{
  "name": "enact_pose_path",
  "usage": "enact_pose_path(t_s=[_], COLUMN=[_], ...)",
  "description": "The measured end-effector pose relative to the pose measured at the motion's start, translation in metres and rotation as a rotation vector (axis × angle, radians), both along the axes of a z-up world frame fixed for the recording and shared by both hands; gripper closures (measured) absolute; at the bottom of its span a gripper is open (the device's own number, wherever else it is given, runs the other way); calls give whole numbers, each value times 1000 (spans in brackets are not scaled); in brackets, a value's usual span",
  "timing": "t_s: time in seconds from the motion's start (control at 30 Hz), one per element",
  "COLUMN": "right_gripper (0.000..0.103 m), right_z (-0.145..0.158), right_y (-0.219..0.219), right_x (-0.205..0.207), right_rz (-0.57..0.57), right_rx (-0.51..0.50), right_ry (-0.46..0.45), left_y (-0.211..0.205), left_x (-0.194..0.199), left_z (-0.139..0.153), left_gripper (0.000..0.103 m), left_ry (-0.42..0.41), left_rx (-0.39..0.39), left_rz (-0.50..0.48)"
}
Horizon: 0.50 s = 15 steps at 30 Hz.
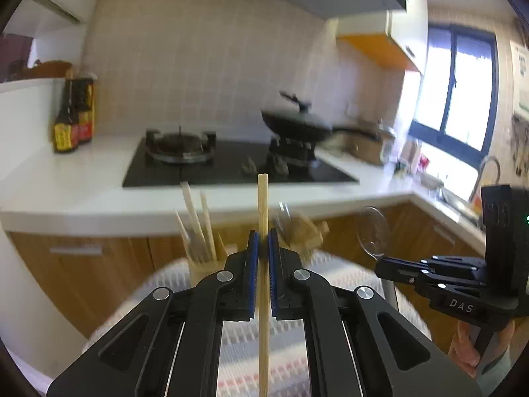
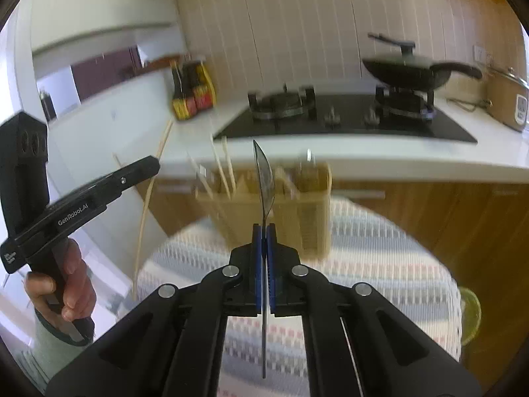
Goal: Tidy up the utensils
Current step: 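Lift the clear spoon and chopstick and carry them over the caddy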
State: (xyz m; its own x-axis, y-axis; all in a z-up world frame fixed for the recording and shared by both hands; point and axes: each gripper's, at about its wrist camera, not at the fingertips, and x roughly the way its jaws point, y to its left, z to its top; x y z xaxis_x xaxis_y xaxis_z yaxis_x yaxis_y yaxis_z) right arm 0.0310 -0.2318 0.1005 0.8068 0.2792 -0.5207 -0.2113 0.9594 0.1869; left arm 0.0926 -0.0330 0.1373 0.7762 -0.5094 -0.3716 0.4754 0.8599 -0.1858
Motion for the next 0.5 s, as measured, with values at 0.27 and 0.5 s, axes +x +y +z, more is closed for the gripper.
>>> enact_pose_path(t_s=[0.27, 0.5], right_gripper=[101, 101], right_z=[39, 43], right_y=[-17, -36], right_x=[57, 118], right_rz=[-18, -39], right_rx=[73, 106], right_ry=[-164, -189], left_y=[3, -12], left_x=[38, 71], left_z=[37, 36], left_gripper=[100, 100], left_ry=[-127, -194], left_rx=[-140, -228], left_rz=[16, 43])
